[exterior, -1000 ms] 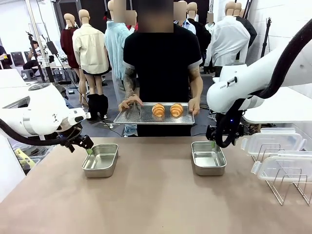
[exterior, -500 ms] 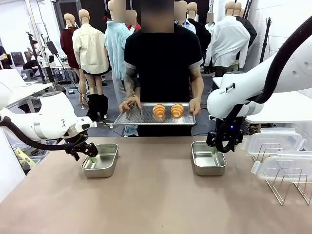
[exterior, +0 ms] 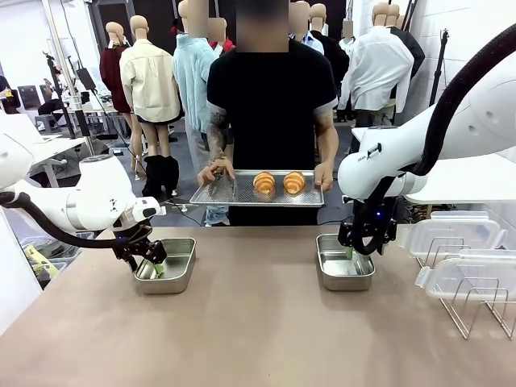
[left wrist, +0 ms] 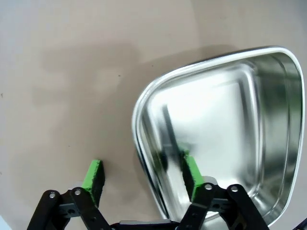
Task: Place the bread in airtight containers.
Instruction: Lift both Airtight Container.
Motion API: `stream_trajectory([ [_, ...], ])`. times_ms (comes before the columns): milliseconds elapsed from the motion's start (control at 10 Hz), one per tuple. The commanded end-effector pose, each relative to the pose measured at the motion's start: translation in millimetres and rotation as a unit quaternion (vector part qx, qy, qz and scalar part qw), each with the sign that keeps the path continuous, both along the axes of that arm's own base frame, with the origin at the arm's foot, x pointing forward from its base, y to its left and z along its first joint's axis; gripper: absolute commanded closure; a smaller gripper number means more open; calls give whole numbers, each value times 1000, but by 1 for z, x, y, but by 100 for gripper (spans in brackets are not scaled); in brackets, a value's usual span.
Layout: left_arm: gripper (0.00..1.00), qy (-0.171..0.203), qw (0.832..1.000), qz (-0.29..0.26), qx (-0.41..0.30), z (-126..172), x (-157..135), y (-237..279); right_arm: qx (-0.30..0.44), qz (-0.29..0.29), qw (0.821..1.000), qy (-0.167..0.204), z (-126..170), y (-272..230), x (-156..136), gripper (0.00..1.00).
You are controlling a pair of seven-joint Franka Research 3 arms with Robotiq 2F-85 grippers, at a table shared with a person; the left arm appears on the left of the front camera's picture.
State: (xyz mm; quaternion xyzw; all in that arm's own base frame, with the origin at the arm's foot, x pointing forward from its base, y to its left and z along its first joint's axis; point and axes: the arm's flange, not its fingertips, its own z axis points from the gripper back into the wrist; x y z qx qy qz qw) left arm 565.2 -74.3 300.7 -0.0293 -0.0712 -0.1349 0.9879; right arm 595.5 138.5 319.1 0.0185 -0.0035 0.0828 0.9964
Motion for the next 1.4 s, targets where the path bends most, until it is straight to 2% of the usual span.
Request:
stream_trajectory([
  [0,65,10,1000,6,7,2,4,-2,18,8,1000,2,1,-3,7,44],
  [100,85,7,1000,7,6,4,2,-3,20,6,1000,-2,2,-4,6,63],
  [200,100,7,1000,6,5,6,2,-3,22,5,1000,-2,2,-4,8,83],
  [300,100,11,1000,1,3,7,0,-5,23,5,1000,0,1,-3,8,100],
  [800,100,8,1000,3,-1,21,-13,-8,24,-15,1000,-12,18,-12,4,100],
  [1100,100,-4,1000,21,-19,25,-16,-4,20,-53,998,15,21,-7,14,100],
  [1200,100,5,1000,-4,-1,18,-8,-9,14,-21,1000,-10,15,-13,6,100],
  [1300,100,5,1000,-4,-1,18,-8,-9,14,-21,1000,-10,15,-13,6,100],
])
